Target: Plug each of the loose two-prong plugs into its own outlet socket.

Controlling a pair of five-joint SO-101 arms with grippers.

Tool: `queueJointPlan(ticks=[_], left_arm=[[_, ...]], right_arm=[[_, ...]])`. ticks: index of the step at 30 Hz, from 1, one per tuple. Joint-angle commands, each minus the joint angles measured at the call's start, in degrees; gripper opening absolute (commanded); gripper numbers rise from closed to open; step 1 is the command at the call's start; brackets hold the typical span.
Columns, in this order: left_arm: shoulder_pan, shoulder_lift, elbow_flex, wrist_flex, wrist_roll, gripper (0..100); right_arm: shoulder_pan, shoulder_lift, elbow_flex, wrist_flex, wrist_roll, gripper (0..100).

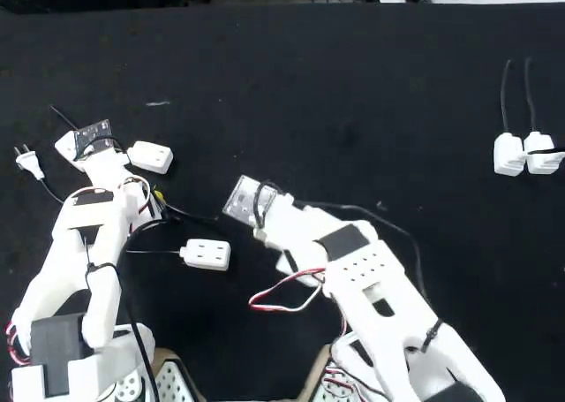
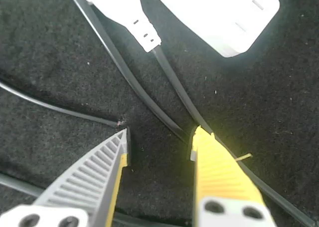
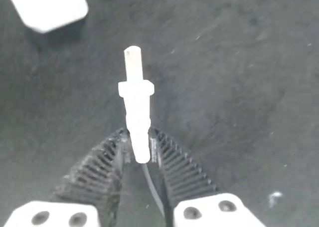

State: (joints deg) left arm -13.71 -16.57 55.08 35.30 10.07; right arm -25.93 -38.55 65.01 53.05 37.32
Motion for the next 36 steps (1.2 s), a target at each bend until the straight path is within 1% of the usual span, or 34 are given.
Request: queueJointPlan(ticks=[1,4,6,8,11,15,19,21,24,28,36], left_arm=[[-0.6,-1.9,-0.3,-0.1,0.4,21],[-0.6,-1.9,-0.3,-0.4,0.4,21],[-0.6,-1.9,-0.3,-0.4,0.4,21],[-0.6,-1.8,-0.3,-0.4,0.4,21],[-0.6,-1.8,-0.3,-0.4,0.4,21],[-0.6,-1.8,-0.3,-0.3,0.4,21],[-0.6,-1.9,-0.3,-0.2,0.4,21],[-0.6,-1.9,-0.3,-0.2,0.4,21],[-0.6,-1.9,-0.3,-0.2,0.4,21],[-0.6,-2.0,-0.3,-0.3,0.4,21],[-0.5,-1.9,-0.3,-0.4,0.4,21]], right_arm=[[9.4,-2.5,-0.2,5.2,3.4,1.1],[18.0,-2.5,0.0,2.4,6.3,1.1],[19.7,-2.2,0.7,1.1,6.9,1.1],[18.9,-0.9,1.8,0.4,6.9,1.1],[15.4,2.8,2.9,-2.6,6.4,1.2],[12.0,11.3,1.5,-5.3,4.9,1.2],[12.4,19.1,-4.4,-3.2,2.9,1.9],[12.3,21.1,-6.0,-1.8,2.9,6.6],[12.2,20.5,-6.3,-1.1,3.3,13.0],[12.2,18.0,-6.3,-1.1,3.3,11.3],[12.0,16.3,-6.8,-1.4,3.3,11.3]])
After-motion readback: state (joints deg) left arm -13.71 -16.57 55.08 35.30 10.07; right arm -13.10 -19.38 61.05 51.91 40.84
